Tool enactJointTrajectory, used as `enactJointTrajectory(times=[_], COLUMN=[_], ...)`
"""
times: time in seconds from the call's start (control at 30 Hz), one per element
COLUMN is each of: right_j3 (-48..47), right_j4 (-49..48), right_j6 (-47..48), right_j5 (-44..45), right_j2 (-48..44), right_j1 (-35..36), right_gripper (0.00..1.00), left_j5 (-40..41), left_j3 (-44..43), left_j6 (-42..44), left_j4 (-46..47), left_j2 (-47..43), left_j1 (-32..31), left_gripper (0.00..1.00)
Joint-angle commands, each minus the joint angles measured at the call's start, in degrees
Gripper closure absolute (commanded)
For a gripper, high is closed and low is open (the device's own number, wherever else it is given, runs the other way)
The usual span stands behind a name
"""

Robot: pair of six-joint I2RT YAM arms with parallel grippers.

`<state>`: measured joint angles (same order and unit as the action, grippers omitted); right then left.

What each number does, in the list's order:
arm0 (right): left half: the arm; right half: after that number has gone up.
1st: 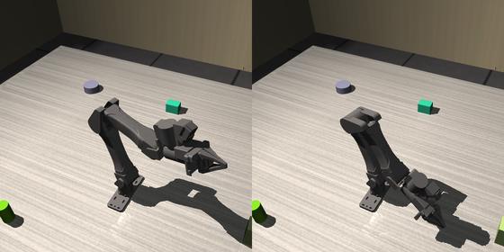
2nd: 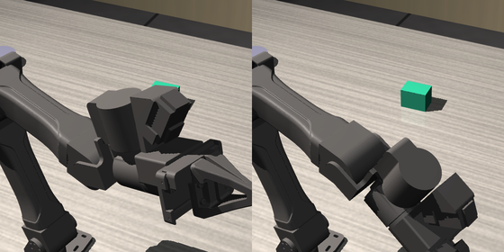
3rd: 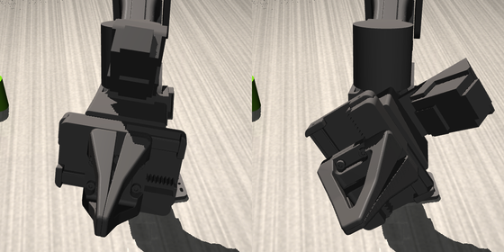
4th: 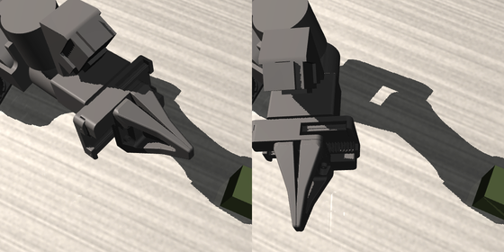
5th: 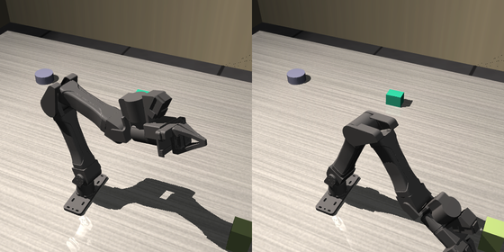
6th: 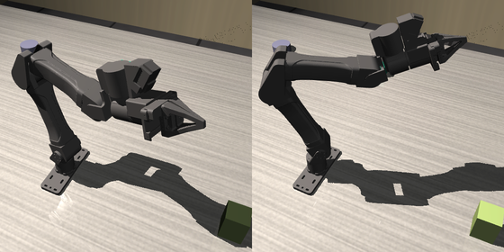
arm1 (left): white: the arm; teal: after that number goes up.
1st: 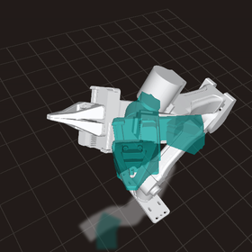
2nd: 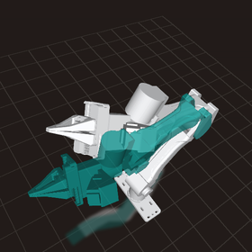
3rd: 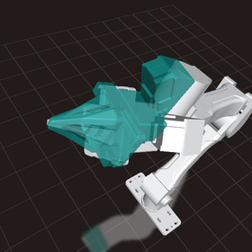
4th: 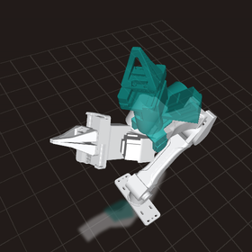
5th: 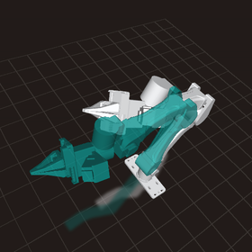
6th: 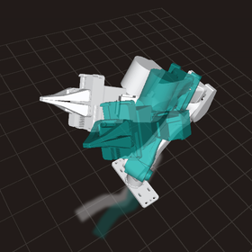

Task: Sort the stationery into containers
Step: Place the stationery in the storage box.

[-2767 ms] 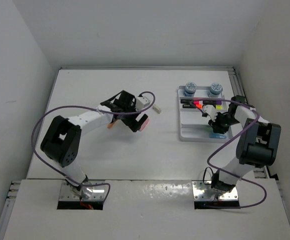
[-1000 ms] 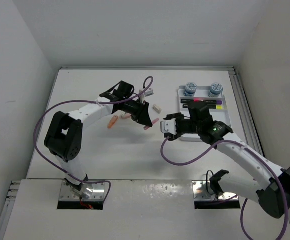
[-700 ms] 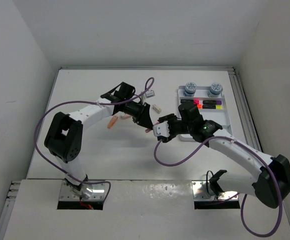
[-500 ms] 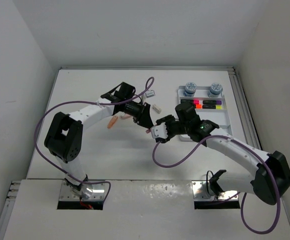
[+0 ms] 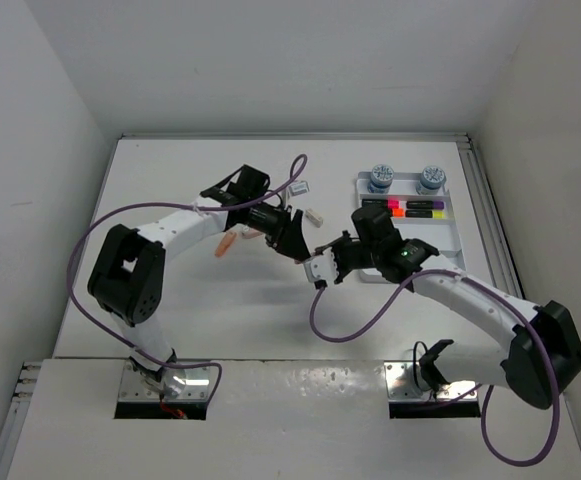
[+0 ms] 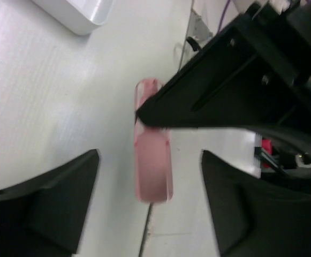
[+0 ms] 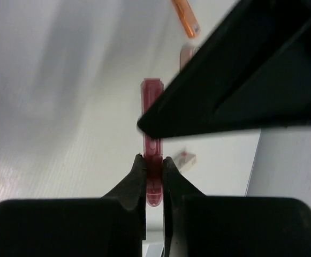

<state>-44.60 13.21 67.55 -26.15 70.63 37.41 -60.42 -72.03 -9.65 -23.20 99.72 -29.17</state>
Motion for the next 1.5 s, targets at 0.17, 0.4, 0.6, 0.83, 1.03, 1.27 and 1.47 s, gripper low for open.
enactJointTrajectory(times=[0.17, 0.4, 0.6, 0.83, 1.03, 1.27, 1.47], right_j3=[1.1, 2.1, 2.0, 3.6, 1.4, -2.4, -6.0], right_j4=[11.5, 24.9, 27.8, 22.4, 19.2, 20.1, 21.7], right_j6=[7.3, 18.5, 22.8, 23.7, 19.9, 11.7, 2.0], right_j5=[-5.4, -9.6, -7.5, -3.9, -3.6, -6.3, -9.3], right_j2=[-7.6, -6.0, 1.7, 8.8, 12.2, 8.6, 3.7], right_j1=[-19.5, -34.1, -39.2, -41.0, -41.4, -41.3, -39.0], right_gripper=[1.0, 1.0, 1.0, 0.85, 0.64, 0.52, 0.52], left_j5=[9.1, 30.9, 42.6, 53.1, 53.7, 50.6, 56.1], left_j3=[0.4, -1.4, -1.3, -0.5, 4.2, 6.5, 6.9], left_j6=[6.6, 11.1, 11.6, 13.2, 12.0, 11.6, 11.1], left_j4=[-0.9, -2.0, -1.7, -5.5, -4.7, -4.7, -4.1], left_j2=[-5.1, -5.8, -6.2, -4.9, -5.6, -1.8, 2.9], left_j1=[9.8, 11.8, 12.6, 13.1, 13.5, 13.4, 13.5], left_gripper=[0.09, 0.08, 0.0, 0.01, 0.05, 0.14, 0.24])
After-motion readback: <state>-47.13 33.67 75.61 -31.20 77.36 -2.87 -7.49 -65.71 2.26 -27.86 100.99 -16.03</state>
